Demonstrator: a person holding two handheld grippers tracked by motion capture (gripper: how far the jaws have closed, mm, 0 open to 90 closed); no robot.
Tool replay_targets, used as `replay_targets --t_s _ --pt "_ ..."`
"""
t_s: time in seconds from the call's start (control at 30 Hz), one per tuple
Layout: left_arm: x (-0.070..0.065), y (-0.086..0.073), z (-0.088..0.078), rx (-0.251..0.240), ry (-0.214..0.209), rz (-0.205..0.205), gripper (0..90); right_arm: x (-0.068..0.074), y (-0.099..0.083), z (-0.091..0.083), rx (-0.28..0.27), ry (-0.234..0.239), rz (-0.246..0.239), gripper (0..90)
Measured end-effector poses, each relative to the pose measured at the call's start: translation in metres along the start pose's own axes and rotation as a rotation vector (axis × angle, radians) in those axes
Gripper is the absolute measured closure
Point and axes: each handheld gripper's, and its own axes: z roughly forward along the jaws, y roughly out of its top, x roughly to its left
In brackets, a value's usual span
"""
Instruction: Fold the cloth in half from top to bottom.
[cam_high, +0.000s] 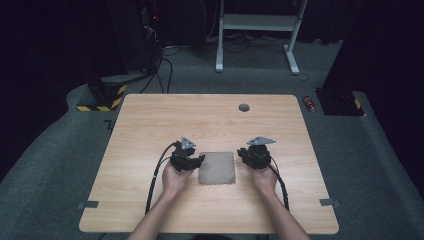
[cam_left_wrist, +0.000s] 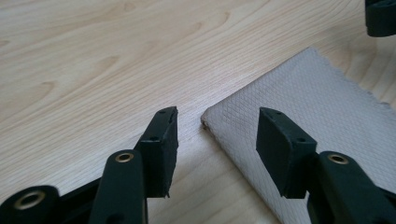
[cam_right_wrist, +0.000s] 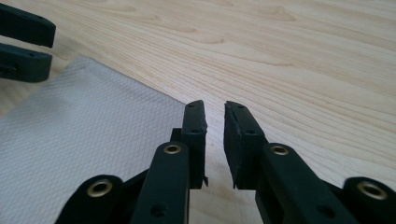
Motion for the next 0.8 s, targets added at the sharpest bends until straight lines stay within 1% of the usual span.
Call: replay_targets --t_s 0.13,0.37,0.47,0.57,0.6,0.8 --pt "0.005 -0.005 -0.017 -0.04 -0.008 -0.023 47.2 -0.004 -0.006 -0.014 -0.019 -0.006 0.004 75.3" --pt "0.016 -0.019 -0.037 -0.072 -0.014 -0.067 45.1 -0.012 -0.017 -0.035 -0.049 -0.02 0.014 72.0" --pt "0.019 -0.025 -0.045 -0.081 -0.013 -0.075 44.7 -0.014 -0.021 -0.04 -0.059 -0.023 0.021 71.3" --pt "0.023 -0.03 -0.051 -0.087 -0.012 -0.087 44.1 -0.014 -0.024 -0.044 -0.062 -0.031 0.014 69.9" --pt "0.023 -0.031 -0.053 -0.089 -0.01 -0.09 43.9 -0.014 -0.025 -0.045 -0.062 -0.029 0.021 69.5" --pt "0.026 -0.038 -0.06 -0.1 -0.001 -0.098 42.8 -0.016 -0.029 -0.053 -0.074 -0.032 0.026 67.3"
